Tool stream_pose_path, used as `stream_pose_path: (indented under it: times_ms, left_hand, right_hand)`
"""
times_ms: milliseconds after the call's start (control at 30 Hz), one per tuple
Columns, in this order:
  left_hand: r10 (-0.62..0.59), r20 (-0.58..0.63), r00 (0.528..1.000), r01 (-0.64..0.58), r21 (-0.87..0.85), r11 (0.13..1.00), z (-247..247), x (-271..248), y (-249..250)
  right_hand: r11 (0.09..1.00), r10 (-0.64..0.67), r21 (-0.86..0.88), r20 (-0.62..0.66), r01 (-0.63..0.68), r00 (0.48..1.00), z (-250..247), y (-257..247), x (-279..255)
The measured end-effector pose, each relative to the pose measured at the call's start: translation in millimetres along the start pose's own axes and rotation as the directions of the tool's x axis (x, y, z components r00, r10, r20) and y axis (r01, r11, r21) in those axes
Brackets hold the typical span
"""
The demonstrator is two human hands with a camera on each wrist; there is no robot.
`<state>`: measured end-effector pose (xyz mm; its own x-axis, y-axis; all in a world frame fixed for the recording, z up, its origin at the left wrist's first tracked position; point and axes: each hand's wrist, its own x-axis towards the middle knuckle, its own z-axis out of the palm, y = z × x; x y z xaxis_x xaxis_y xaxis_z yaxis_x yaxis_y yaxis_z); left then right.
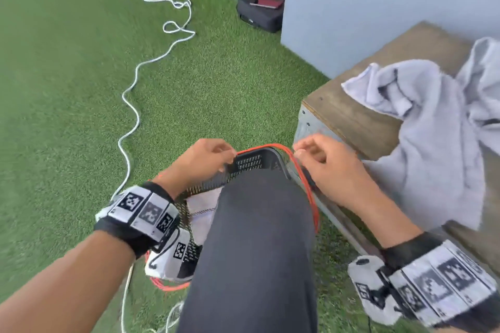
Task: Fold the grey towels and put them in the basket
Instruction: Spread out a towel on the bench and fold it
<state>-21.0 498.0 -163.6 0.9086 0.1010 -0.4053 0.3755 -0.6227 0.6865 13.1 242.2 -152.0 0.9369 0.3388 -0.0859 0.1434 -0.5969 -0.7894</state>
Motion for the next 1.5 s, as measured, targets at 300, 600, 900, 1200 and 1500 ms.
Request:
stream_pose_path:
  times_ms: [300,600,900,1200,1500]
  left_hand:
    - [0.356,0.040,0.934,-0.357,0.167,0.919,-13.5,-51.0,169.8]
    - [0.345,0.416,0.841,-0.523,0.467,0.713,107.9,-60.5,292.4]
    - [0.166,0.196,0.966,-0.255,0.642,0.723,211.7,-59.4,258.9]
    - [0.404,0.185,0.896,-0.422,0.075,0.903,251.3,-100.5,281.5]
    - [0.674,0.290,0.680,-0.616,-0.273,0.739,297.6,-164.2,348.3]
  right_hand:
    - [0.999,-0.040,0.016,-0.231,0.045,0.972,-118.0,-15.5,-94.6]
    - [0.988,0.137,-0.029,-0.265,-0.150,0.955,-175.9,34.2,-183.3]
    - [0.978,0.193,-0.038,-0.210,-0.205,0.959,-184.6,69.5,-240.8]
    - [0.961,0.275,0.104,-0.269,-0.257,0.923,-200.7,104.0,-276.6]
    - [0.958,0.284,0.105,-0.431,-0.265,0.856,-220.1,125.7,-297.1]
